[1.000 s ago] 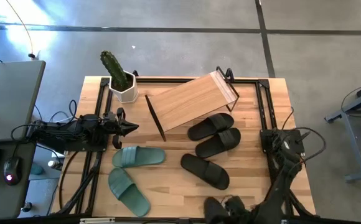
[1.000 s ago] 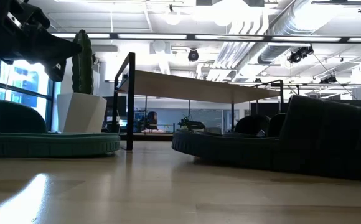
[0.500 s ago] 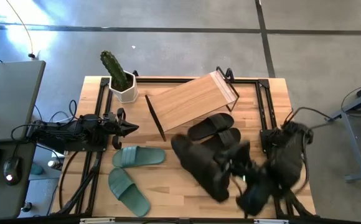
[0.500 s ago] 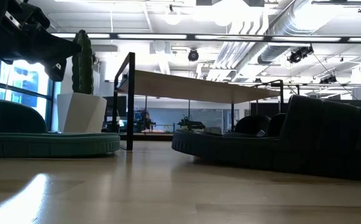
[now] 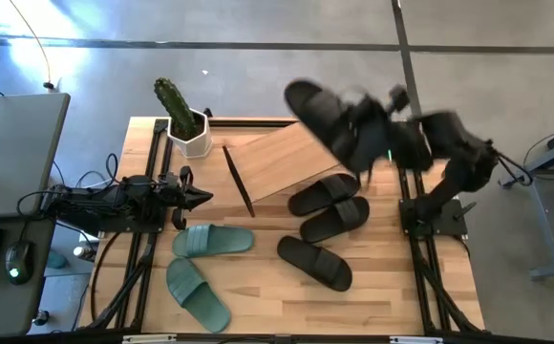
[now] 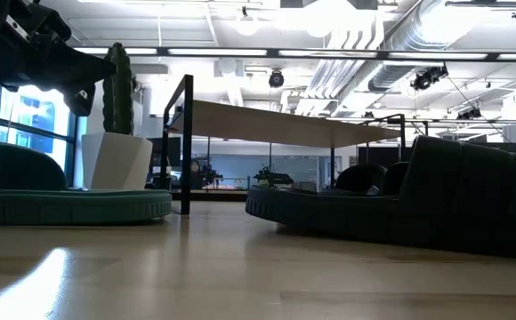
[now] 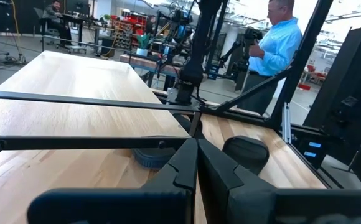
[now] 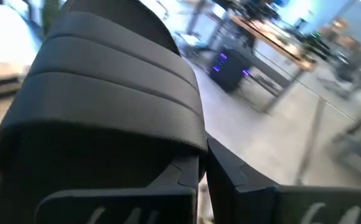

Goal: Pick and place slides into the shelf
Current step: Put the black slipper on the shelf

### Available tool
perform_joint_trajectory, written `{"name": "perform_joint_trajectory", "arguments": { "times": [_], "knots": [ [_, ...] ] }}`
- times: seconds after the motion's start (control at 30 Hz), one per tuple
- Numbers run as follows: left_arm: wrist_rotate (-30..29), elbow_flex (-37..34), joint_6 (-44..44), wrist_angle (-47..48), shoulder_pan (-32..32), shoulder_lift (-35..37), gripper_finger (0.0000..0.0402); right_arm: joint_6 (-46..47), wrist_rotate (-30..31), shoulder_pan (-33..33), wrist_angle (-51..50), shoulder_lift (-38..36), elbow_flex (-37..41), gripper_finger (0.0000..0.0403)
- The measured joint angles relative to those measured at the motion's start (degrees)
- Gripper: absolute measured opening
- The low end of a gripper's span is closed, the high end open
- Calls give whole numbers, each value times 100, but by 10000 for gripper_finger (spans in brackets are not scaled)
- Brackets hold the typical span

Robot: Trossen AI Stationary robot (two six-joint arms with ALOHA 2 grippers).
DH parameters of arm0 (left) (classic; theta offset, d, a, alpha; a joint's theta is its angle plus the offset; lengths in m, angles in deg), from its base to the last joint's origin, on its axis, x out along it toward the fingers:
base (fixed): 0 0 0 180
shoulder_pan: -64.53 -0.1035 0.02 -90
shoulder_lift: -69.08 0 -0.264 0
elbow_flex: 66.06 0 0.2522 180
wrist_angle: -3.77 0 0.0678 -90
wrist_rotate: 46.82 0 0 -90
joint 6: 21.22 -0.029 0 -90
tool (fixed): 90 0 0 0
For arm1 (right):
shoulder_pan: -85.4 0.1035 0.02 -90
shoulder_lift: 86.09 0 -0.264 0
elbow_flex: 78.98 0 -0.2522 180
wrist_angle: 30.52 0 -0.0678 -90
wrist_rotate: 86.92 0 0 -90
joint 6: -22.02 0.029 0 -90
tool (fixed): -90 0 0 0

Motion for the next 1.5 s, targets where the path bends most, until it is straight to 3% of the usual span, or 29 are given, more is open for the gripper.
{"name": "perform_joint_trajectory", "arguments": {
  "times": [0.17, 0.3, 0.4, 0.57, 0.7, 0.87, 1.17, 1.5],
  "knots": [
    [0, 2, 0, -2, 0, 1, 3, -470, -960, -1475, 117, 52, 107, 0],
    [0, 2, 0, -4, 2, 0, 3, -542, -1680, -2243, 303, 66, 970, 0],
    [0, 2, 0, -4, 2, 0, 3, -880, -1903, -2444, 1028, -61, 2120, 0],
    [0, 2, 0, -2, 0, 0, 3, -1473, -2181, -2502, 3205, -562, 4086, 0],
    [0, 2, -2, 0, 2, 0, 3, -1325, -1768, -2510, 3712, -782, 4958, 0],
    [-144, 2, -6, -4, 0, 0, 3, -877, -1743, -2483, 3727, -753, 5355, 0],
    [-217, 2, -6, -19, 1, 0, 3, -192, -1707, -2413, 3704, -474, 5386, 0],
    [-218, 2, -4, -19, 1, 0, 3, -33, -1719, -2352, 3382, -169, 5386, 0]
  ]
}}
